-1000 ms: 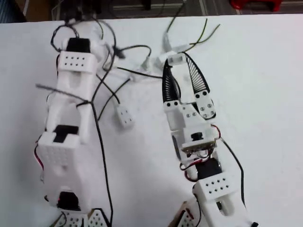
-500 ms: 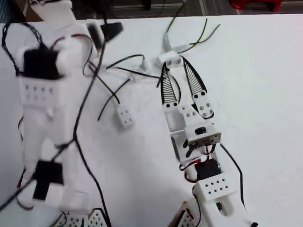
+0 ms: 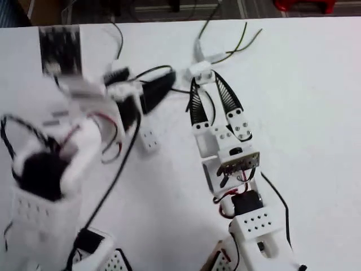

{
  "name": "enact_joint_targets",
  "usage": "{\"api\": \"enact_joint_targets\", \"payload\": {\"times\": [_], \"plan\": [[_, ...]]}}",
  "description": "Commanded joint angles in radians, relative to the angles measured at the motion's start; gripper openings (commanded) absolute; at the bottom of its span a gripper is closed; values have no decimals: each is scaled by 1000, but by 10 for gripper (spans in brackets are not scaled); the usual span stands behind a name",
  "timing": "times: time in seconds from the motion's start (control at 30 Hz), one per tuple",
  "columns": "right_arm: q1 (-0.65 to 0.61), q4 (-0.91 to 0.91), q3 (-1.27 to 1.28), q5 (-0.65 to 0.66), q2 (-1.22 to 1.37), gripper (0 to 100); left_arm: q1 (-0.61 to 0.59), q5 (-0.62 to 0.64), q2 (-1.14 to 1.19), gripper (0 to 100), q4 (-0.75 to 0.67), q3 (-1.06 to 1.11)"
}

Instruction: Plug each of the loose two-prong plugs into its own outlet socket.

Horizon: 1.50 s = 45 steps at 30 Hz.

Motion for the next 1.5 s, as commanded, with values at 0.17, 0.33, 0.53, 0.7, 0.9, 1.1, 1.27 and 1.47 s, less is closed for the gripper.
{"api": "enact_joint_targets", "payload": {"times": [0.17,0.33,0.53,0.7,0.9,1.1,1.27,1.47], "plan": [[-8,2,-2,-8,-22,19,200,-140,-464,304,-463,609],[-54,4,11,-8,-35,19,248,-164,-410,251,-548,649],[-71,70,25,-6,-91,19,182,-164,-272,254,-611,608],[-119,269,28,2,-260,19,156,-164,-170,255,-666,575],[-143,547,28,2,-510,19,139,-164,-140,255,-687,545],[-206,682,48,3,-645,19,136,-164,-140,255,-689,543],[-211,685,55,3,-662,19,39,-164,-139,254,-689,516],[-216,687,55,3,-662,19,-2,-163,-134,253,-692,529]]}}
